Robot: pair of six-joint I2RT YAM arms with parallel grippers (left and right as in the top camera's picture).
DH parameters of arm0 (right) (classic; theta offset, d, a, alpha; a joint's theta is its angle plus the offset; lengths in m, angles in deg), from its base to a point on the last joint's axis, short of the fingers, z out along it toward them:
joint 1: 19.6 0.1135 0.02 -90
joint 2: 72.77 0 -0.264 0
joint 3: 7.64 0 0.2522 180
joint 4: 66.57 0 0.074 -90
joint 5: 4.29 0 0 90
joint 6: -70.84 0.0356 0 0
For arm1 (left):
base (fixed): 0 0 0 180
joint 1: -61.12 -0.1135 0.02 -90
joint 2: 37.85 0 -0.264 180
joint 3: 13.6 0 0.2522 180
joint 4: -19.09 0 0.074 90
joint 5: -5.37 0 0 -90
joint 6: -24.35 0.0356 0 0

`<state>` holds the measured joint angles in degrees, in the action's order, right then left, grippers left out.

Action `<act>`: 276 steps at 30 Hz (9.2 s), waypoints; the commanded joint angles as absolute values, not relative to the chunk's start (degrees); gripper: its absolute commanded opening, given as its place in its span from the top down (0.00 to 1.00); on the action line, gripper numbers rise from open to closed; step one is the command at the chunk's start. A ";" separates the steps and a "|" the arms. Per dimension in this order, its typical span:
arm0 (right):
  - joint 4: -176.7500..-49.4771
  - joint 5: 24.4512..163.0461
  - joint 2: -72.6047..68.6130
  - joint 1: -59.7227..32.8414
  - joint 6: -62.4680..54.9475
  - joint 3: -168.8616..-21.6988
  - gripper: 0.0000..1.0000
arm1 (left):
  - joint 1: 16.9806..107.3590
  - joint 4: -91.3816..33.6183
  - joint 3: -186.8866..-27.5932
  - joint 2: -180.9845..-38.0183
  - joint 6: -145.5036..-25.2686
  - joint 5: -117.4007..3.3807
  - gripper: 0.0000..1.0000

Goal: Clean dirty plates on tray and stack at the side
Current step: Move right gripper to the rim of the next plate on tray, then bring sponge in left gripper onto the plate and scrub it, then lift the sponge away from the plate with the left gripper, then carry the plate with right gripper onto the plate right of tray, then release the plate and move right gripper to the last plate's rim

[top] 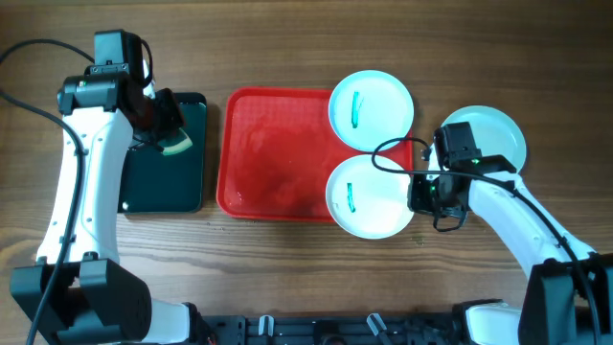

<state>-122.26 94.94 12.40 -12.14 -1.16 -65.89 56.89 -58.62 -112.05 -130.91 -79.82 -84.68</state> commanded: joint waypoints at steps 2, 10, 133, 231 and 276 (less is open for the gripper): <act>-121.45 97.32 12.05 -11.90 -1.01 -65.57 0.96 | 57.00 -58.38 -111.68 -131.39 -78.77 -84.29 0.96; -117.54 97.32 12.24 -11.90 -0.98 -63.75 0.92 | 57.00 -58.42 -111.68 -131.39 -77.77 -84.33 0.96; -104.27 100.75 42.23 11.71 13.81 -92.32 0.96 | 78.16 -33.74 -102.52 -156.48 -97.16 -104.26 0.96; -115.79 78.53 11.68 -38.98 11.21 -72.36 0.96 | 77.96 -51.30 -112.44 -141.90 -93.09 -97.82 0.96; -106.59 92.84 29.47 -11.29 5.27 -85.15 0.60 | 77.94 -50.62 -112.44 -141.90 -93.09 -96.00 0.96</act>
<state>-107.70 94.33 28.48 -11.77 4.59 -83.58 78.31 -50.82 -112.11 -141.25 -93.79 -96.53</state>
